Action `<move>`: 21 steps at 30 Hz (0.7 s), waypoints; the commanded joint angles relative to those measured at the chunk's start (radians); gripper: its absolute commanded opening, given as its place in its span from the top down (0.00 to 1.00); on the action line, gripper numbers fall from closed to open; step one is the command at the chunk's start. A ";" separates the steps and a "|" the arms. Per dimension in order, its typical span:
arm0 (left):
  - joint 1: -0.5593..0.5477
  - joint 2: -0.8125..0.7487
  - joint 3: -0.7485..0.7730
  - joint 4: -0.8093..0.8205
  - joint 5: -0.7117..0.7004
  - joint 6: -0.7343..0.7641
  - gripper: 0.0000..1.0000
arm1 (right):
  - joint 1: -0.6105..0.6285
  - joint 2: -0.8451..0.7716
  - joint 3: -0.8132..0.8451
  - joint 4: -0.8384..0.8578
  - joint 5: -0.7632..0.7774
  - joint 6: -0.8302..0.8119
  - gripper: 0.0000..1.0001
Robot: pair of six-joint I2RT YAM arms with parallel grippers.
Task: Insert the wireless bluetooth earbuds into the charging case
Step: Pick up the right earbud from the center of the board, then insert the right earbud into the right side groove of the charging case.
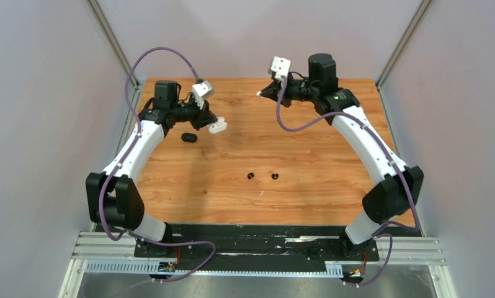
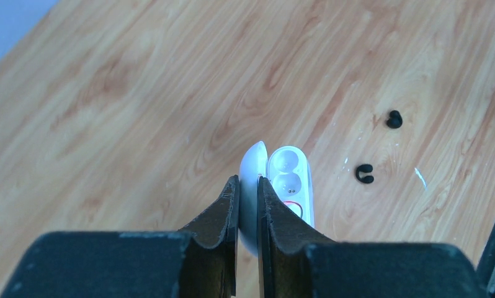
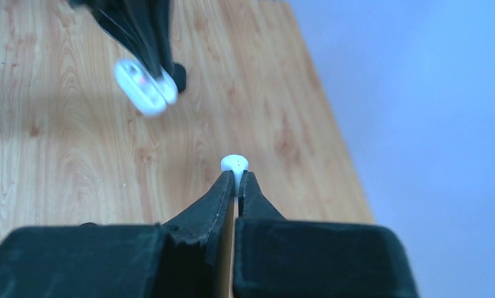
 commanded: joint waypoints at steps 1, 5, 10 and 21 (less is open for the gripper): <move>-0.102 0.055 0.116 0.039 0.125 0.192 1.00 | 0.019 -0.102 -0.019 -0.088 -0.130 -0.242 1.00; -0.179 0.114 0.186 0.054 0.134 0.224 1.00 | 0.029 -0.144 0.010 -0.206 -0.138 -0.357 1.00; -0.249 0.114 0.166 0.138 0.118 0.249 1.00 | 0.055 -0.184 -0.005 -0.323 -0.090 -0.465 1.00; -0.320 0.028 0.056 0.274 0.112 0.248 1.00 | 0.134 -0.200 -0.063 -0.361 -0.037 -0.510 1.00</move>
